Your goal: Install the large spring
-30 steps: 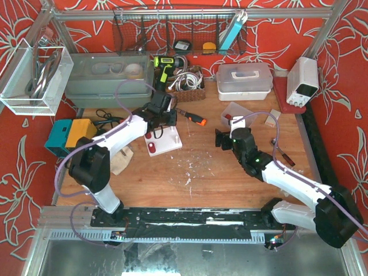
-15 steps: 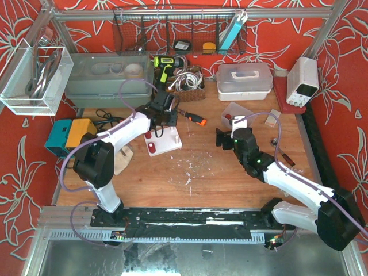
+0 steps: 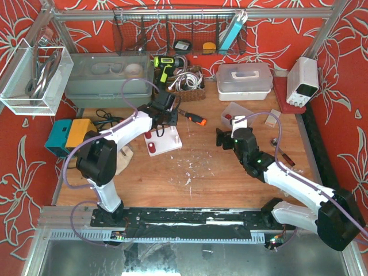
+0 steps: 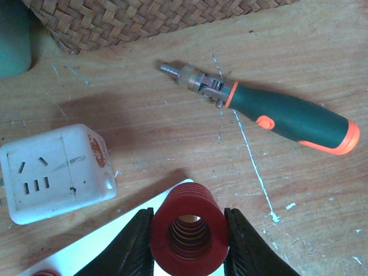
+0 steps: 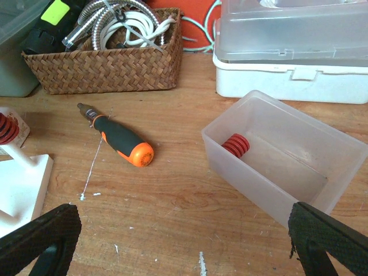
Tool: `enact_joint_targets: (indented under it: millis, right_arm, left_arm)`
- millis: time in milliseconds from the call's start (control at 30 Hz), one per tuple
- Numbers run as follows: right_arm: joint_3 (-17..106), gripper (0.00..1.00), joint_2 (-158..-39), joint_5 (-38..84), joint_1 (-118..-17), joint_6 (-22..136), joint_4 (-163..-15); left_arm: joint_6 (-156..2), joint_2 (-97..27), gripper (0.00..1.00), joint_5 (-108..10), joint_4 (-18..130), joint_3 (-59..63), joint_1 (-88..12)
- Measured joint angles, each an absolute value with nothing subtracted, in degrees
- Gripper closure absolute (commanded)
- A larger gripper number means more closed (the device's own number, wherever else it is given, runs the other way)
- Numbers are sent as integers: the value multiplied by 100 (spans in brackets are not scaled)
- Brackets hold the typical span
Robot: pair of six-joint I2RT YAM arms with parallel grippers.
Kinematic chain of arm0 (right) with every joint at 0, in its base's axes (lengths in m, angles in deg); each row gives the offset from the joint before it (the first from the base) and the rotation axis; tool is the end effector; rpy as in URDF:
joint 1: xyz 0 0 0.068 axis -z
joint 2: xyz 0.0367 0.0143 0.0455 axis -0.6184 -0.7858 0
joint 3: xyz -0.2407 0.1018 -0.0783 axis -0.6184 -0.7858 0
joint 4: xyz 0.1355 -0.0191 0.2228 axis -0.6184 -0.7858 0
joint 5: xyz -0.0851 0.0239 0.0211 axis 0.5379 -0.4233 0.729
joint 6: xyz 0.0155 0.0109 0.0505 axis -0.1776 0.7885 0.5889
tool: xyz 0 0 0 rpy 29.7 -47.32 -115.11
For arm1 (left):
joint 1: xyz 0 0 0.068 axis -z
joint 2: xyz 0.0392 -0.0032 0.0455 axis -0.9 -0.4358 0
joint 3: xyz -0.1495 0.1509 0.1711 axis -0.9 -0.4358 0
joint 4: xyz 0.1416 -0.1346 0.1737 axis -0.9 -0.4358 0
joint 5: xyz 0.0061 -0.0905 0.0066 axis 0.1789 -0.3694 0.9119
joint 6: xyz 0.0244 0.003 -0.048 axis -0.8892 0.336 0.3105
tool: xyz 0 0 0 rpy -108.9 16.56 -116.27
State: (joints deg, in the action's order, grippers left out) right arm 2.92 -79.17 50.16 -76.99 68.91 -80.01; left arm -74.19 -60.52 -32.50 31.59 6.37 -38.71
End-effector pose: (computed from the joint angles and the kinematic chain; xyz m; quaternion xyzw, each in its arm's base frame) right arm 0.1958 0.1421 0.2486 -0.0434 0.8094 0.1528 0.5654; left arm 0.3568 -0.1642 0.2466 0.0597 0.9257 -0.0628 0.3681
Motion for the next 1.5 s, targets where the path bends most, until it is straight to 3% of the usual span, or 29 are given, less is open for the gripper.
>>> enact_joint_targets:
  millis: [1500]
  right_arm:
    - [282,1,-7862,5061,-7686,6891,-8001]
  left_arm:
    - [-7507,-6165,93,-3186,2916,858,-3869]
